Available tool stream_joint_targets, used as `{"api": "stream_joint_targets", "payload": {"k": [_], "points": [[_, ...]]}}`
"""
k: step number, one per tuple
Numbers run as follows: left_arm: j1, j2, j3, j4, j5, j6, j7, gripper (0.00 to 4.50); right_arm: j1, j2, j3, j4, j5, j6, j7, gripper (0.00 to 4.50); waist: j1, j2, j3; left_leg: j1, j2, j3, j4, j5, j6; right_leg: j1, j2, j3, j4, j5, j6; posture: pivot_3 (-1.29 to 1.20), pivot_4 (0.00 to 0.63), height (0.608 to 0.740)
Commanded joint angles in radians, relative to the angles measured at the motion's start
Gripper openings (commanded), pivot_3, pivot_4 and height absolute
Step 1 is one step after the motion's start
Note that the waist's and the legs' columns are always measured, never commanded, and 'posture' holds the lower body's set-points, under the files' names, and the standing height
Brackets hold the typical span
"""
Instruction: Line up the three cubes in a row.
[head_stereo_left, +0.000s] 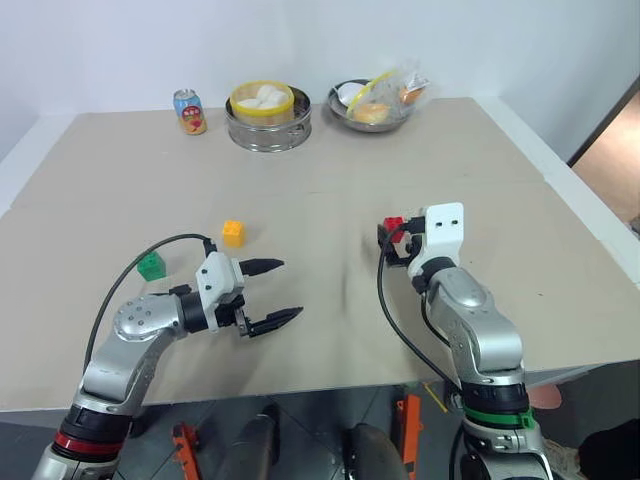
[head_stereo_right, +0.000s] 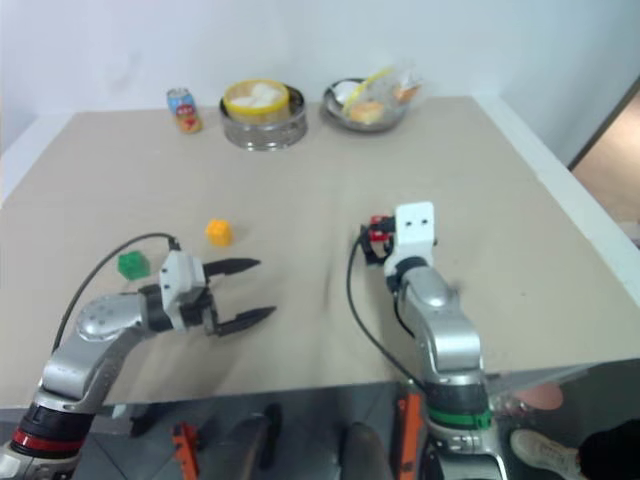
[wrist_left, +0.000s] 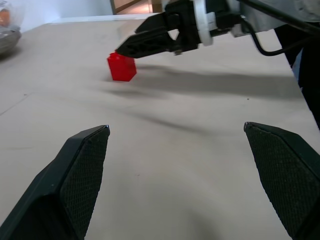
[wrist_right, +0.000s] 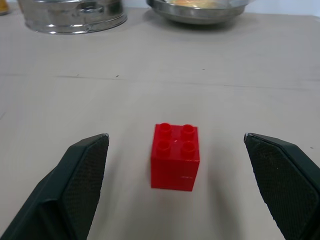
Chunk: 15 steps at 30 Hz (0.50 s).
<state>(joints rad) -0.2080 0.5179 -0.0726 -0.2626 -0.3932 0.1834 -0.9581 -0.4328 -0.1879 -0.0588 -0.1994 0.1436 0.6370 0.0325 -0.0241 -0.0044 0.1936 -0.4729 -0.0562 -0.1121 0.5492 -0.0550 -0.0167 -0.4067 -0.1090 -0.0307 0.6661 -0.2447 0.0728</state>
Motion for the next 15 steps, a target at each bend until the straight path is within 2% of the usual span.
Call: {"api": "stream_joint_targets", "payload": {"k": [1,15], "points": [[-0.010,0.001,0.003,-0.045,-0.008,-0.001,0.008,4.45,-0.049,0.029,-0.033,0.033,0.012,-0.036,-0.015,4.50,0.000,0.000,0.000,0.000,0.001,0.000,0.000,0.000,0.000,0.000,0.002,0.000,0.000,0.001,-0.001,0.00,0.150,0.740],[0.011,0.003,0.000,-0.075,-0.006,0.011,0.032,4.45,-0.177,0.025,-0.037,0.377,0.004,-0.192,0.064,4.50,-0.002,0.000,0.000,0.001,0.015,0.004,0.001,0.001,-0.001,-0.001,0.015,-0.001,-0.001,0.006,-0.010,0.00,0.150,0.740]]}}
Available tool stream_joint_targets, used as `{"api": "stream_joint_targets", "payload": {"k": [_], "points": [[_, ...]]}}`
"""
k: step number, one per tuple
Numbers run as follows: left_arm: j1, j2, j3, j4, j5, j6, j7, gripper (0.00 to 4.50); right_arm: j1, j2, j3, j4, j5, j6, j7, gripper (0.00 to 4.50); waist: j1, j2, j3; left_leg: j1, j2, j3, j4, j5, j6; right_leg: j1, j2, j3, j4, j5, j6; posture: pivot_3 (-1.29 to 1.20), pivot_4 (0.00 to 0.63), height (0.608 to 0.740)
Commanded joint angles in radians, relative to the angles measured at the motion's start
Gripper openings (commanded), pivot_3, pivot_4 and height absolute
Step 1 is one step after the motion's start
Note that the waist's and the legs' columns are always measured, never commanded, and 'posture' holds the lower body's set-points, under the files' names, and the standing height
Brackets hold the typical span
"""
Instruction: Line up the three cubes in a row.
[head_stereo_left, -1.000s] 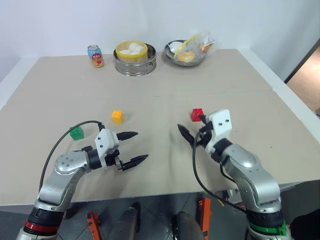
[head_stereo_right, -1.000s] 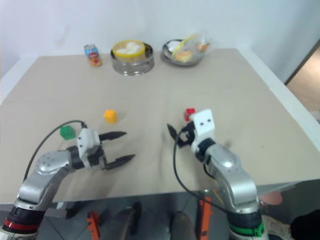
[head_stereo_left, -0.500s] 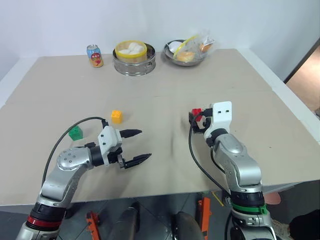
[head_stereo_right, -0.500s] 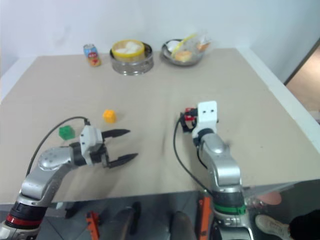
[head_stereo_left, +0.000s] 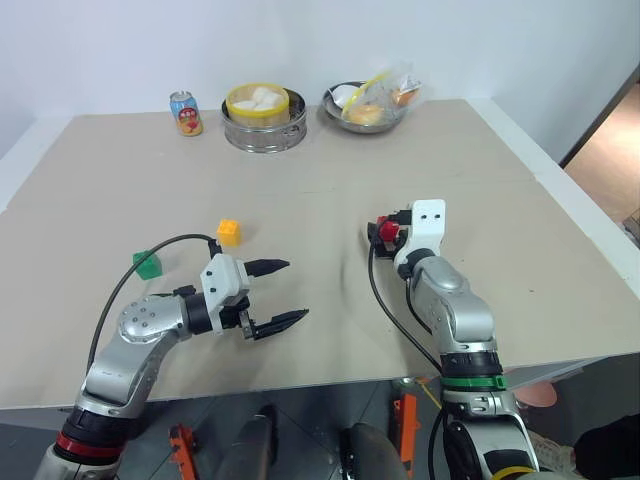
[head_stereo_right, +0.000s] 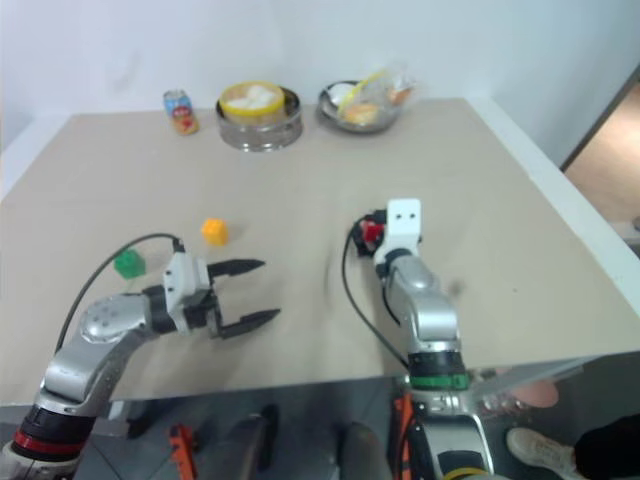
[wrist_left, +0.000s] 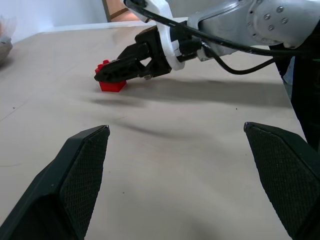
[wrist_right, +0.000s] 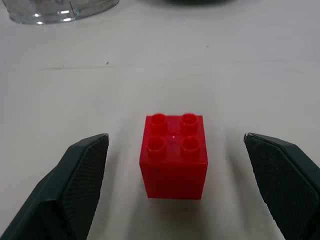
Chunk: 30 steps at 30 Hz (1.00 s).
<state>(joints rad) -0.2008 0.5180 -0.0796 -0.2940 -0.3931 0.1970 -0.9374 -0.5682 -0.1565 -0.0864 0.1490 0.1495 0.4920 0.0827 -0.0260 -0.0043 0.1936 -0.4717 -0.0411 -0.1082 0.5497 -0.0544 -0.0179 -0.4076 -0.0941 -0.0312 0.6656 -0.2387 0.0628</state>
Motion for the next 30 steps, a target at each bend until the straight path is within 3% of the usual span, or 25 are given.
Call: {"api": "stream_joint_targets", "payload": {"k": [1,11,14,17,23,30], "points": [[0.005,0.004,0.008,-0.045,-0.006,-0.002,0.012,4.45,-0.048,-0.007,-0.009,0.045,-0.001,-0.053,0.020,4.50,0.000,0.000,0.000,0.000,0.001,0.000,0.000,0.000,0.000,0.000,0.001,0.000,0.000,0.000,-0.001,0.00,0.150,0.740],[0.017,0.012,0.017,-0.046,-0.003,-0.006,0.029,4.50,-0.044,0.000,-0.003,0.043,-0.001,-0.061,0.024,1.27,0.000,0.000,0.000,0.000,0.002,0.001,0.000,0.000,0.000,-0.001,0.002,0.000,0.000,0.000,-0.002,0.00,0.150,0.740],[0.023,0.013,0.020,-0.048,-0.004,-0.002,0.035,4.50,-0.030,-0.015,0.025,-0.017,-0.003,-0.036,0.057,1.26,0.000,0.000,0.000,0.000,0.002,0.001,0.000,0.000,0.000,-0.001,0.002,0.000,0.000,0.000,-0.002,0.00,0.150,0.740],[0.036,0.018,0.030,-0.047,-0.015,0.002,0.036,4.50,-0.037,-0.056,0.089,-0.117,0.030,0.014,0.192,1.26,0.000,0.000,0.000,0.000,0.003,0.001,-0.001,0.000,-0.001,-0.002,0.002,0.001,0.000,0.000,-0.002,0.00,0.150,0.740],[0.058,0.040,0.040,-0.032,-0.014,-0.016,0.009,4.50,-0.089,-0.254,0.281,-0.247,0.138,0.054,0.689,1.26,-0.001,0.000,0.000,0.000,0.006,0.003,-0.001,-0.001,-0.002,-0.002,0.001,0.002,-0.001,0.000,-0.003,0.00,0.150,0.740],[0.097,0.064,0.074,-0.051,-0.069,0.011,-0.023,4.50,-0.158,-0.351,0.361,-0.065,0.132,-0.092,1.021,1.26,-0.001,0.000,0.000,-0.002,0.006,0.006,-0.001,-0.002,-0.004,-0.001,-0.002,0.001,-0.005,-0.001,-0.002,0.00,0.150,0.740]]}}
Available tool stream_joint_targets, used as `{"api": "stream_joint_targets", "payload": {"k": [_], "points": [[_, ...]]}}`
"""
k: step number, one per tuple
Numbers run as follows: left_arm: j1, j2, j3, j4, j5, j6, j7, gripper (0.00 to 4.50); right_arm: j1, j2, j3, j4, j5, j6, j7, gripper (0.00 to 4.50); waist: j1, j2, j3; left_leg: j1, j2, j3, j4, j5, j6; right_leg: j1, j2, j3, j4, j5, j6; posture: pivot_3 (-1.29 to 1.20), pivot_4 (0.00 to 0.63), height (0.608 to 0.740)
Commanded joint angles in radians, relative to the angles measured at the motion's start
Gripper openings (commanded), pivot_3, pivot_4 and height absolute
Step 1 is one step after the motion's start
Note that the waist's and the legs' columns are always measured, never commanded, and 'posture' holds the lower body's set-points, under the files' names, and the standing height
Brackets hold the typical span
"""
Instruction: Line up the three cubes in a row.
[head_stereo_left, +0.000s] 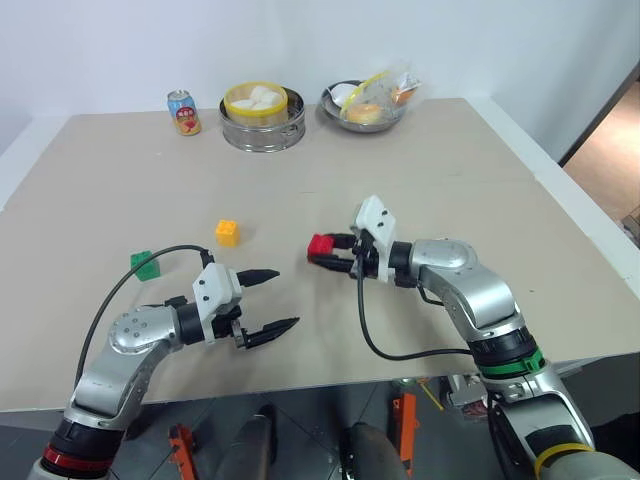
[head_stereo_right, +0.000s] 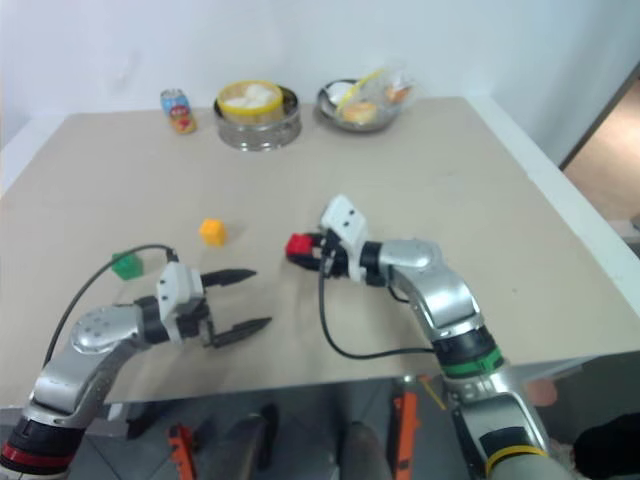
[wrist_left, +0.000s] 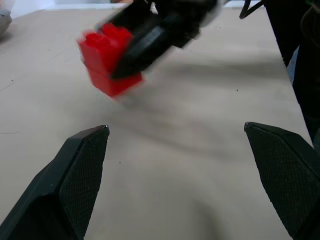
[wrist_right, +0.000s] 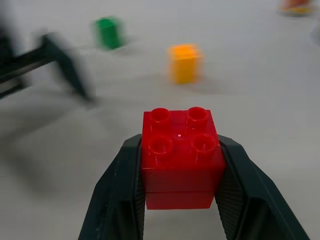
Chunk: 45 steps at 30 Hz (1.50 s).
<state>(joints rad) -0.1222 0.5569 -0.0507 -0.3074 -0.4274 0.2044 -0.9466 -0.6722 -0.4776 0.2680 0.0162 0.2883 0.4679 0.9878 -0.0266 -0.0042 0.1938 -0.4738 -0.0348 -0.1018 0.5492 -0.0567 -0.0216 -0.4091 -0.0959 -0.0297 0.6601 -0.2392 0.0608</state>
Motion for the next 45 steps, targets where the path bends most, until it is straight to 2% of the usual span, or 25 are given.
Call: {"api": "stream_joint_targets", "payload": {"k": [1,11,17,28,29,32,36,39,45], "points": [[0.025,0.033,0.052,-0.034,-0.035,-0.001,-0.020,4.50,-0.073,-0.034,0.014,0.098,-0.005,-0.068,0.151,1.26,0.000,0.000,0.000,0.000,0.000,0.001,0.000,0.000,0.000,0.000,0.000,0.000,-0.001,0.000,0.000,0.00,0.150,0.740],[0.035,0.058,0.071,-0.037,-0.046,0.003,-0.031,4.50,-0.149,-0.014,0.074,0.269,-0.073,-0.192,0.336,1.26,0.001,0.000,0.000,-0.001,0.002,0.001,0.000,-0.002,-0.003,0.001,0.002,-0.001,-0.007,0.001,0.002,0.00,0.150,0.740],[0.045,0.071,0.075,-0.048,-0.050,0.002,-0.030,4.50,-0.132,-0.016,0.083,0.292,-0.116,-0.238,0.354,1.26,0.002,0.000,0.000,-0.001,0.002,0.002,0.000,-0.003,-0.004,0.001,0.004,-0.001,-0.007,0.001,0.002,0.00,0.150,0.740],[0.024,0.068,0.062,-0.045,-0.041,0.003,-0.022,4.50,-0.103,-0.015,0.071,0.276,-0.130,-0.194,0.346,1.26,0.002,0.000,0.000,-0.001,0.005,0.004,0.000,-0.003,-0.005,0.001,0.004,-0.001,-0.007,0.002,0.001,0.00,0.150,0.740],[0.022,0.068,0.061,-0.044,-0.041,0.002,-0.024,4.50,-0.103,-0.016,0.072,0.274,-0.133,-0.188,0.347,2.06,0.002,0.000,0.000,-0.001,0.005,0.004,0.000,-0.003,-0.005,0.001,0.004,-0.001,-0.007,0.002,0.001,0.00,0.150,0.740],[0.014,0.068,0.058,-0.040,-0.039,0.002,-0.026,4.50,-0.101,-0.017,0.066,0.269,-0.131,-0.183,0.346,2.99,0.002,0.000,0.000,-0.001,0.006,0.004,0.000,-0.003,-0.005,0.001,0.005,-0.001,-0.007,0.002,0.001,0.00,0.150,0.740],[0.004,0.069,0.058,-0.035,-0.039,0.003,-0.028,4.50,-0.096,-0.021,0.059,0.248,-0.131,-0.190,0.340,4.45,0.002,0.000,0.000,-0.001,0.006,0.004,0.000,-0.003,-0.005,0.001,0.005,-0.001,-0.007,0.002,0.001,0.00,0.150,0.740],[0.001,0.071,0.060,-0.032,-0.040,0.004,-0.029,4.50,-0.089,-0.025,0.051,0.199,-0.126,-0.192,0.327,4.48,0.003,0.000,0.000,-0.001,0.006,0.005,0.001,-0.003,-0.005,0.001,0.005,-0.001,-0.007,0.002,0.001,0.00,0.150,0.740],[-0.014,0.044,0.125,0.003,-0.062,0.046,0.057,4.50,-0.039,-0.019,-0.024,-0.082,-0.018,-0.035,0.242,4.48,0.003,0.000,0.000,-0.001,0.008,0.005,0.000,-0.003,-0.005,0.001,0.005,-0.001,-0.007,0.002,0.001,0.00,0.150,0.740]]}}
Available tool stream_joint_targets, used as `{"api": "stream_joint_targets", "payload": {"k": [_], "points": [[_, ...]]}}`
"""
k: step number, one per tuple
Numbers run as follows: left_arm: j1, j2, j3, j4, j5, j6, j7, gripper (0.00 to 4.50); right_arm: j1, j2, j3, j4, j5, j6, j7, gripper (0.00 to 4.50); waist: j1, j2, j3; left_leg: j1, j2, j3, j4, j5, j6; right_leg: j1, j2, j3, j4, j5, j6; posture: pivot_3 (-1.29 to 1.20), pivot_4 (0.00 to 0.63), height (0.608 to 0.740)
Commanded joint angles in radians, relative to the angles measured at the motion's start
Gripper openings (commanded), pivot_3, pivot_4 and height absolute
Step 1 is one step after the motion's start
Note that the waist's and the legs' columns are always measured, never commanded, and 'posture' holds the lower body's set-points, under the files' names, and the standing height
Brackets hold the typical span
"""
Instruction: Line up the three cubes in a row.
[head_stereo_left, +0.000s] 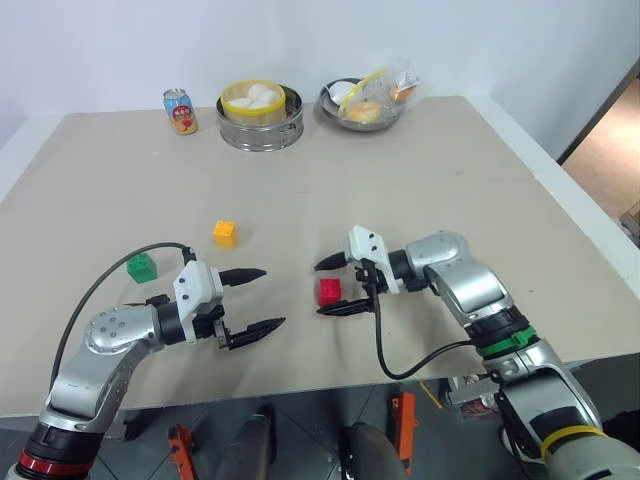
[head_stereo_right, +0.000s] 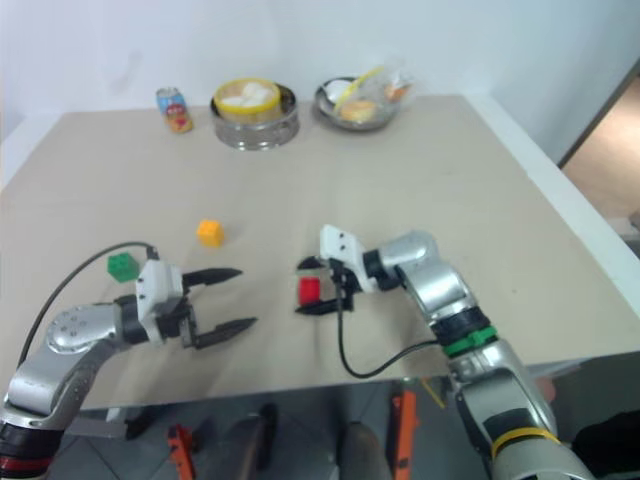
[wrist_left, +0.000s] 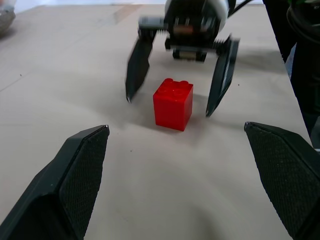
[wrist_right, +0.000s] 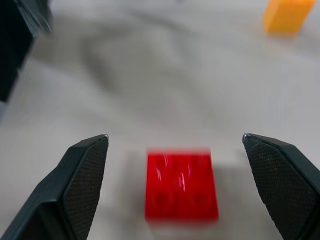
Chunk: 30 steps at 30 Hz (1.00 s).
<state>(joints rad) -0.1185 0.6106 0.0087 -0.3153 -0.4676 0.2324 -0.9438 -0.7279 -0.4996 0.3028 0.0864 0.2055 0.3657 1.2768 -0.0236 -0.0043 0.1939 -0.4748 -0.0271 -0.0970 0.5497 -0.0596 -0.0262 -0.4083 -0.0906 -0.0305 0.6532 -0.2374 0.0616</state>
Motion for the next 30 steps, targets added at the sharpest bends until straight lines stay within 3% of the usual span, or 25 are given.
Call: {"api": "stream_joint_targets", "payload": {"k": [1,5,11,20,25,30], "points": [[-0.021,-0.015,0.080,0.020,-0.018,0.021,0.076,4.50,0.028,0.009,-0.071,-0.197,0.082,0.095,-0.072,4.48,0.000,0.000,0.000,0.000,0.000,0.000,0.000,0.000,0.000,0.000,0.000,0.000,0.000,0.000,0.000,0.00,0.150,0.740],[-0.073,-0.059,0.146,0.086,0.042,0.048,0.264,4.50,0.087,0.072,-0.133,-0.375,0.168,0.217,-0.221,4.48,0.001,0.000,0.000,0.000,0.002,0.000,0.000,0.000,0.000,0.000,0.001,0.000,0.000,0.000,-0.001,0.00,0.150,0.740],[-0.123,-0.118,0.173,0.139,0.131,0.065,0.458,4.50,0.161,0.093,-0.123,-0.487,0.187,0.260,-0.334,4.48,0.001,-0.001,0.000,0.000,0.002,0.002,0.002,0.000,0.000,0.001,0.001,-0.001,0.000,0.002,0.000,0.00,0.150,0.740],[-0.089,-0.162,0.280,0.029,0.168,0.084,0.662,4.50,0.177,0.068,-0.102,-0.487,0.174,0.220,-0.368,4.48,0.000,-0.002,-0.001,0.000,0.004,0.004,0.003,0.000,0.000,0.001,0.002,-0.001,0.000,0.004,0.000,0.00,0.150,0.740],[0.029,-0.154,0.411,-0.060,0.147,0.145,0.718,4.50,0.152,0.095,-0.087,-0.444,0.182,0.193,-0.368,4.48,-0.002,-0.002,-0.001,0.001,0.004,0.006,0.003,0.000,0.000,0.001,0.002,-0.001,0.000,0.004,0.000,0.00,0.150,0.740],[0.101,-0.188,0.445,-0.062,0.145,0.168,0.755,4.50,0.129,0.118,-0.054,-0.390,0.171,0.140,-0.338,4.48,0.002,-0.003,-0.001,0.001,0.006,0.006,0.003,-0.001,-0.001,0.001,0.002,-0.002,0.000,0.004,-0.001,0.00,0.150,0.740]]}}
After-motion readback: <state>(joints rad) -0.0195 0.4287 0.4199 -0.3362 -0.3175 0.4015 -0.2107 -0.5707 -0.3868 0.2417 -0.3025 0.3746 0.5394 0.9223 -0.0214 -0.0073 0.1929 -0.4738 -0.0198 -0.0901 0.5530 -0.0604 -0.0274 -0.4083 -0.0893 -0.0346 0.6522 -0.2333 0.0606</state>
